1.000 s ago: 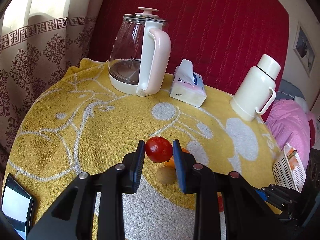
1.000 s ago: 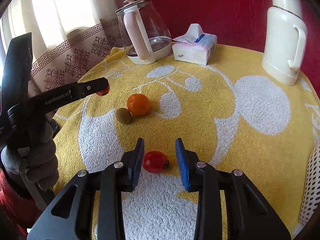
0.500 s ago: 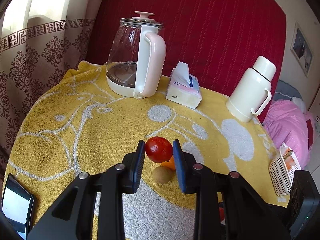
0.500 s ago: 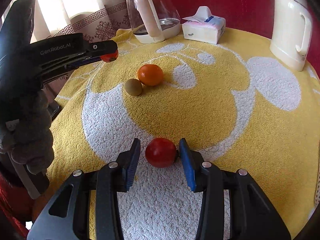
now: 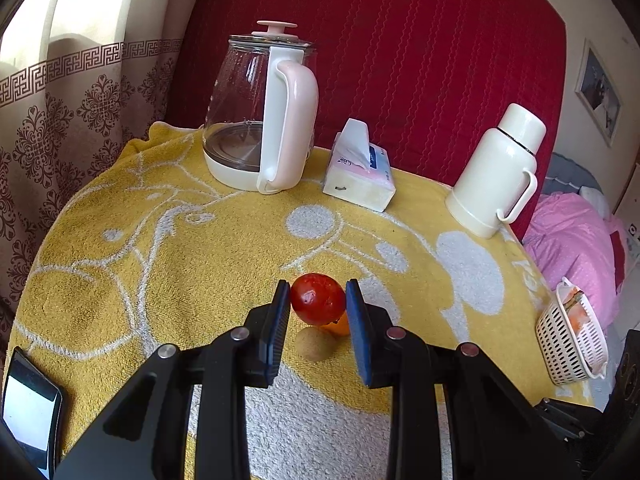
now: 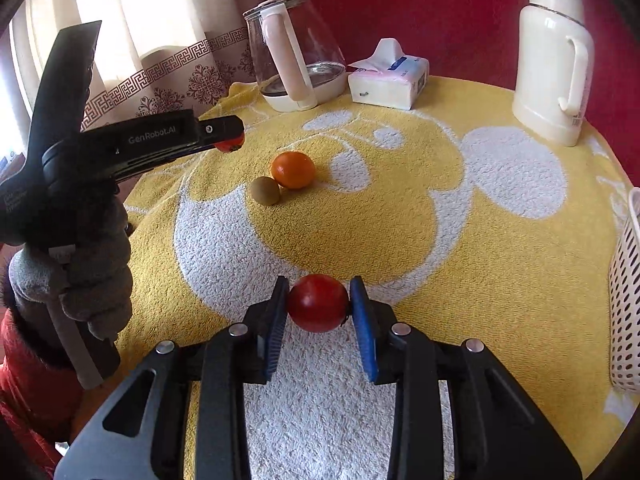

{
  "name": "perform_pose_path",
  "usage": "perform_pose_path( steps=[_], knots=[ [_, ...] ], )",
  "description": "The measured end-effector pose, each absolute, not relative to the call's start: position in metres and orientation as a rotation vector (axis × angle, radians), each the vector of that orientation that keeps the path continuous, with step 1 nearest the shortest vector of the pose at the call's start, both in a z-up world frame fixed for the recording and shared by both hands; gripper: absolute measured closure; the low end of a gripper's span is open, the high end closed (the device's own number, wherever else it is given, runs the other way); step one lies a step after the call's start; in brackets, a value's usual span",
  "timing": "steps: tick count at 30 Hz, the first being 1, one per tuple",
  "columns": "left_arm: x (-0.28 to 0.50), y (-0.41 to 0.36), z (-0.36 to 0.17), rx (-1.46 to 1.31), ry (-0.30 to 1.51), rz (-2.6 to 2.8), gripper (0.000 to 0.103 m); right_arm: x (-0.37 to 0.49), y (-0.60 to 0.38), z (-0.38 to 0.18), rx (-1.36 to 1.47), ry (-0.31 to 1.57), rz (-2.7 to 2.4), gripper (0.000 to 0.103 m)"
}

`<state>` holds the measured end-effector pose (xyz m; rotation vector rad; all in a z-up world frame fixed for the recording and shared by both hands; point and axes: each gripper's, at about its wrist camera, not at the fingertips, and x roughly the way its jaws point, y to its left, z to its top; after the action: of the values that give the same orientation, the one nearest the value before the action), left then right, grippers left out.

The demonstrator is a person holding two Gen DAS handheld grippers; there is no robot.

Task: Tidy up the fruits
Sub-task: 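Grasp the other red cherry tomato with the right gripper while the left gripper holds its tomato, then carry both cherry tomatoes over the white basket with both grippers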

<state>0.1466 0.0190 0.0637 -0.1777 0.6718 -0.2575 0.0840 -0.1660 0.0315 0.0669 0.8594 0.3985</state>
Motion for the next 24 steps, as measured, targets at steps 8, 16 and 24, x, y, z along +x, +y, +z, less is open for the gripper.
perform_pose_path(
  steps=[8, 16, 24],
  knots=[
    [0.142, 0.009, 0.061, -0.155, 0.675, -0.280, 0.074, 0.065, -0.224, 0.056, 0.157, 0.775, 0.262, 0.071],
    [0.137, -0.004, 0.054, -0.118, 0.684, -0.304, 0.074, 0.047, -0.301, 0.079, 0.260, 0.681, 0.067, 0.071],
    [0.134, -0.013, 0.050, -0.082, 0.681, -0.309, 0.074, 0.027, -0.372, 0.085, 0.362, 0.615, -0.113, 0.071]
  ],
)
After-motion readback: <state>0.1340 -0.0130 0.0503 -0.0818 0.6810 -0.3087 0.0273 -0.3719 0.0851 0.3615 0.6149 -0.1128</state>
